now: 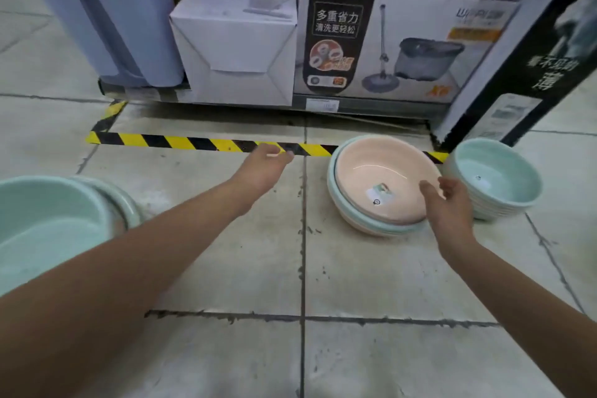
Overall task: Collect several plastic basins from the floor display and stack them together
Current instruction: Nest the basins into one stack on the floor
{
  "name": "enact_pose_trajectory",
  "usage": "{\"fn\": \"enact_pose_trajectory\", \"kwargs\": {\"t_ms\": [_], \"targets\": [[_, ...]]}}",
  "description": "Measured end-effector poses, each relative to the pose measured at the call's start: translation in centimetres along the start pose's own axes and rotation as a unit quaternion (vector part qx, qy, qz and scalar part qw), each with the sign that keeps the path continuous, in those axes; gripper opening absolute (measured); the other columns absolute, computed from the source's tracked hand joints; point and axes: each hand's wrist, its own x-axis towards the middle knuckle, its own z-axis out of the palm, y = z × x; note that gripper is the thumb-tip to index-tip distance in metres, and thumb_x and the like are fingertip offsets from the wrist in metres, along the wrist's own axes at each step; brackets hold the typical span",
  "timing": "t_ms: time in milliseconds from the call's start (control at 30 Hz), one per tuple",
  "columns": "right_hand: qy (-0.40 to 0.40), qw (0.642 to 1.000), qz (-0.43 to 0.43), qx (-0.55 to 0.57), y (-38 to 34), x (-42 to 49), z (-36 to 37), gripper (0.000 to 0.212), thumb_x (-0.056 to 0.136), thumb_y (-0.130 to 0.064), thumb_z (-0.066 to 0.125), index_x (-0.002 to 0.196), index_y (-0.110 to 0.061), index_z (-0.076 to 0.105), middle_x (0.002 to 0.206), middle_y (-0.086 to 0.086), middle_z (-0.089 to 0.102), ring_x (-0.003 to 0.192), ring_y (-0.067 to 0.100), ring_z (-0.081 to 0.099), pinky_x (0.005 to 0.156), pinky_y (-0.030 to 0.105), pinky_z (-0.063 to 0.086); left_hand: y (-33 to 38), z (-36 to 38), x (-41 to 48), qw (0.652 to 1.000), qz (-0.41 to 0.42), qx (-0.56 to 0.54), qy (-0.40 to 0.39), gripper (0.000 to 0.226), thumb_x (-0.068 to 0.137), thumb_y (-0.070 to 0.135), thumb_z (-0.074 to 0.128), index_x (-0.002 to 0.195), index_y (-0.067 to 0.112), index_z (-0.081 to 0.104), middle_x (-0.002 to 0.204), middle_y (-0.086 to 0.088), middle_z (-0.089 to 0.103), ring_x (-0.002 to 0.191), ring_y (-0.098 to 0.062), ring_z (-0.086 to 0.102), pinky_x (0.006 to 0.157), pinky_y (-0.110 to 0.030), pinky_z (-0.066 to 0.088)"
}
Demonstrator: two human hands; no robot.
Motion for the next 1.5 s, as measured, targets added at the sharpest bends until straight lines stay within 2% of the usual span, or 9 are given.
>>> {"fn": "enact_pose_trajectory", "kwargs": {"t_ms": [67, 200, 333, 433, 533, 667, 800, 1067, 1500], "targets": [[-0.001, 1.000, 0.010, -0.013, 1.8, 1.9, -0.4, 0.059, 0.083, -0.046, 0.065, 0.131, -0.013, 0.055, 0.123, 0.001, 0.061, 0.116, 0.023, 0.057, 0.094, 0.036, 0.044, -1.0, 3.6, 1.6, 0.999, -0.045, -0.007, -0.017, 0.049, 0.090, 0.049, 0.061, 0.127, 0.019, 0.050, 0.114, -0.005, 0.057, 0.103, -0.021, 0.059, 0.105, -0.040, 0.045], [-0.018, 0.998, 0.057, 0.013, 4.8, 5.9, -0.3, 0.087, 0.069, -0.063, 0.073, 0.137, -0.014, 0.051, 0.136, 0.005, 0.059, 0.126, 0.025, 0.055, 0.108, 0.045, 0.043, -3.1, 9.4, 3.7, 0.991, -0.116, -0.008, -0.063, 0.080, 0.084, 0.062, 0.061, 0.147, 0.021, 0.033, 0.143, -0.004, 0.047, 0.123, -0.024, 0.050, 0.104, -0.045, 0.045], [-0.073, 0.988, 0.122, 0.064, 7.0, 9.3, 0.1, 0.095, 0.056, -0.067, 0.079, 0.136, -0.027, 0.048, 0.126, -0.002, 0.064, 0.111, 0.022, 0.064, 0.093, 0.051, 0.055, -4.4, 13.3, 5.7, 0.980, -0.169, -0.078, -0.073, 0.099, 0.076, 0.064, 0.069, 0.153, 0.025, 0.021, 0.152, -0.003, 0.039, 0.131, -0.028, 0.047, 0.098, -0.048, 0.050], [-0.122, 0.969, 0.175, 0.124, 6.8, 9.9, 0.4, 0.066, 0.072, -0.043, 0.078, 0.132, -0.035, 0.052, 0.119, -0.003, 0.068, 0.104, 0.023, 0.067, 0.089, 0.049, 0.057, -4.8, 15.8, 6.8, 0.978, -0.172, -0.102, -0.065, 0.087, 0.073, 0.057, 0.072, 0.144, 0.024, 0.034, 0.134, -0.005, 0.056, 0.112, -0.028, 0.061, 0.087, -0.048, 0.057], [-0.156, 0.952, 0.205, 0.167, 7.5, 10.8, 0.6, 0.062, 0.068, -0.027, 0.074, 0.127, -0.037, 0.055, 0.118, 0.001, 0.070, 0.106, 0.028, 0.067, 0.092, 0.056, 0.054, -4.5, 17.4, 7.1, 0.979, -0.159, -0.124, -0.038, 0.054, 0.082, 0.032, 0.065, 0.129, 0.017, 0.044, 0.109, -0.008, 0.062, 0.099, -0.031, 0.064, 0.086, -0.052, 0.057], [-0.157, 0.952, 0.186, 0.188, 7.0, 9.8, 1.2, 0.057, 0.067, -0.016, 0.065, 0.120, -0.035, 0.060, 0.119, 0.007, 0.069, 0.108, 0.032, 0.066, 0.091, 0.059, 0.054, -3.8, 16.0, 6.8, 0.983, -0.148, -0.101, -0.026, 0.057, 0.065, 0.029, 0.062, 0.117, 0.012, 0.048, 0.112, -0.015, 0.063, 0.098, -0.033, 0.064, 0.086, -0.051, 0.057], [-0.191, 0.952, 0.135, 0.199, 3.7, 6.6, 3.1, 0.050, 0.072, -0.022, 0.068, 0.120, -0.033, 0.059, 0.119, 0.004, 0.068, 0.110, 0.029, 0.066, 0.091, 0.055, 0.055, -3.0, 10.6, 5.6, 0.989, -0.111, -0.097, 0.010, 0.034, 0.085, 0.019, 0.060, 0.116, 0.010, 0.049, 0.103, -0.014, 0.064, 0.085, -0.029, 0.064, 0.075, -0.046, 0.060], [-0.305, 0.931, 0.004, 0.199, -10.9, -4.8, 10.7, 0.038, 0.087, -0.021, 0.061, 0.124, -0.030, 0.055, 0.106, -0.004, 0.065, 0.089, 0.015, 0.062, 0.069, 0.034, 0.053, -0.6, -9.3, -2.5, 0.980, -0.028, -0.114, 0.159, 0.021, 0.085, 0.018, 0.059, 0.105, 0.013, 0.058, 0.088, -0.009, 0.065, 0.070, -0.024, 0.063, 0.056, -0.033, 0.056], [-0.486, 0.859, -0.098, 0.124, -22.1, -30.5, 23.7, 0.037, 0.086, -0.025, 0.062, 0.121, -0.029, 0.051, 0.102, -0.008, 0.065, 0.090, 0.012, 0.064, 0.069, 0.033, 0.057, -10.0, -33.5, -20.7, 0.889, -0.038, -0.180, 0.419, 0.024, 0.088, 0.024, 0.060, 0.108, 0.011, 0.055, 0.088, -0.005, 0.062, 0.075, -0.021, 0.063, 0.055, -0.030, 0.051]]}}
